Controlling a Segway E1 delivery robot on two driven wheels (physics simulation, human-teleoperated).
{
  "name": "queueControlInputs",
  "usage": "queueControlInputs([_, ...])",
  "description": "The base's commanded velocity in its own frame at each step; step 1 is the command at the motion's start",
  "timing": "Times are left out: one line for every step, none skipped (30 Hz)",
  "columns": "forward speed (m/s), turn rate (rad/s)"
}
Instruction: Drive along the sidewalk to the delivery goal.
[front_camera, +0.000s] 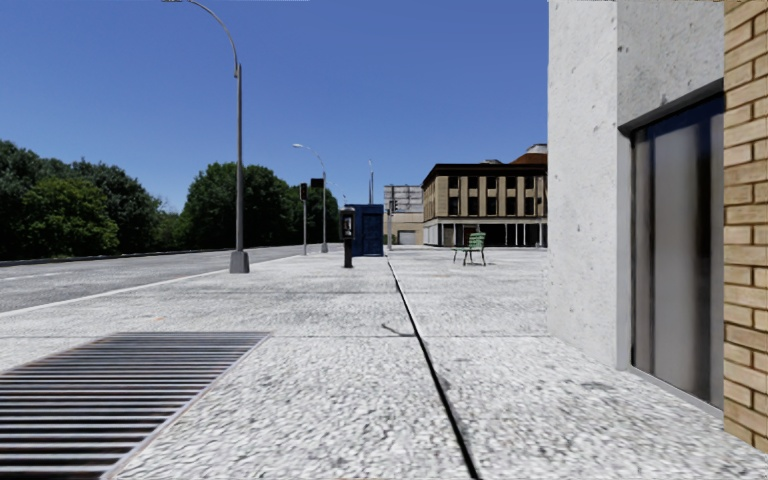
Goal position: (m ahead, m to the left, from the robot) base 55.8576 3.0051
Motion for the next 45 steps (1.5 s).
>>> queueControlInputs([2.00,-0.24])
queueControlInputs([2.00,-0.25])
queueControlInputs([2.00,-0.25])
queueControlInputs([2.00,-0.25])
queueControlInputs([2.00,-0.25])
queueControlInputs([2.00,-0.25])
queueControlInputs([2.00,-0.25])
queueControlInputs([2.00,-0.22])
queueControlInputs([2.00,-0.21])
queueControlInputs([2.00,-0.20])
queueControlInputs([2.00,-0.20])
queueControlInputs([2.00,-0.20])
queueControlInputs([2.00,-0.17])
queueControlInputs([2.00,0.00])
queueControlInputs([2.00,0.00])
queueControlInputs([2.00,0.00])
queueControlInputs([2.00,0.00])
queueControlInputs([2.00,0.00])
queueControlInputs([2.00,0.00])
queueControlInputs([2.00,0.00])
queueControlInputs([2.00,0.00])
queueControlInputs([2.00,0.00])
queueControlInputs([2.00,0.00])
queueControlInputs([2.00,0.00])
queueControlInputs([2.00,0.00])
queueControlInputs([2.00,0.00])
queueControlInputs([2.00,0.00])
queueControlInputs([2.00,0.00])
queueControlInputs([2.00,0.00])
queueControlInputs([2.00,0.00])
queueControlInputs([2.00,0.00])
queueControlInputs([2.00,0.00])
queueControlInputs([2.00,0.00])
queueControlInputs([2.00,-0.02])
queueControlInputs([2.00,-0.19])
queueControlInputs([2.00,-0.34])
queueControlInputs([2.00,-0.34])
queueControlInputs([2.00,-0.43])
queueControlInputs([2.00,-0.46])
queueControlInputs([2.00,-0.46])
queueControlInputs([2.00,-0.46])
queueControlInputs([2.00,-0.46])
queueControlInputs([2.00,-0.46])
queueControlInputs([2.00,-0.46])
queueControlInputs([2.00,-0.42])
